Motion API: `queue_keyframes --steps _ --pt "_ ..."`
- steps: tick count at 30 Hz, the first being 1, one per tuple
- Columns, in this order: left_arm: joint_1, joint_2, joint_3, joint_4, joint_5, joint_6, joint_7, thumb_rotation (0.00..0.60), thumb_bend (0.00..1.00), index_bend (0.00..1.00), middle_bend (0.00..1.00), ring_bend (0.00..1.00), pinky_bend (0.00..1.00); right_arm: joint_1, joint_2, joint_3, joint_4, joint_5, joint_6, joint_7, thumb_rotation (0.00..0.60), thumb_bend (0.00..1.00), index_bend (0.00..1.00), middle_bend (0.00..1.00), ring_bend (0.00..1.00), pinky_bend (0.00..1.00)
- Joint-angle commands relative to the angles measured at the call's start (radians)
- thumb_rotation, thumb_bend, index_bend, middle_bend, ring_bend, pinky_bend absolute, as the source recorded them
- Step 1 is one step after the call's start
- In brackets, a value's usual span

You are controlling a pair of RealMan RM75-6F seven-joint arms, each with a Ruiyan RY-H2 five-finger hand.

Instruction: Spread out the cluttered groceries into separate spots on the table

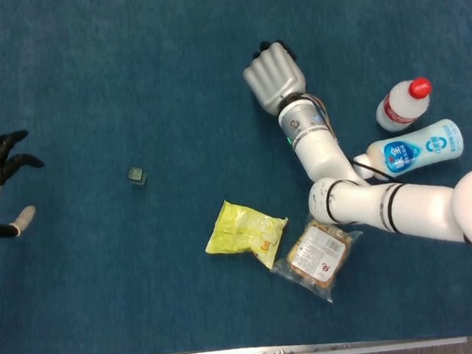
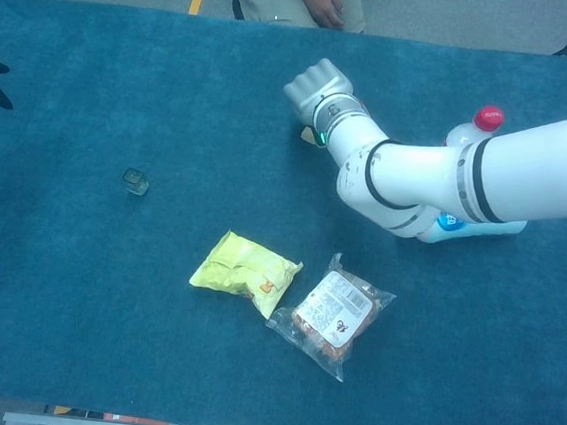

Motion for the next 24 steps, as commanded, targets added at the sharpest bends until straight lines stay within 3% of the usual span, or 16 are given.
queue_keyframes --steps 1,19,24 --pt "0.001 -0.002 0.0 0.002 0.002 0.001 -0.003 0.6 0.36 0.25 0.04 0.0 0.04 -0.004 0.01 -0.007 -0.016 -0.004 0.007 -0.002 0.6 0.25 0.45 0.34 0.2 0.4" --pt "-0.001 -0.003 -0.001 -0.002 0.006 -0.003 -0.011 0.6 0.36 0.25 0.04 0.0 0.04 -0.01 0.025 -0.038 -0.041 -0.002 0.007 -0.01 0.6 0.25 0.47 0.34 0.21 0.4" --pt "-0.003 -0.005 -0.003 -0.001 0.006 -0.006 -0.012 0.6 0.36 0.25 0.04 0.0 0.04 -0.014 0.028 -0.045 -0.043 -0.021 0.002 0.005 0.6 0.25 0.53 0.36 0.23 0.4"
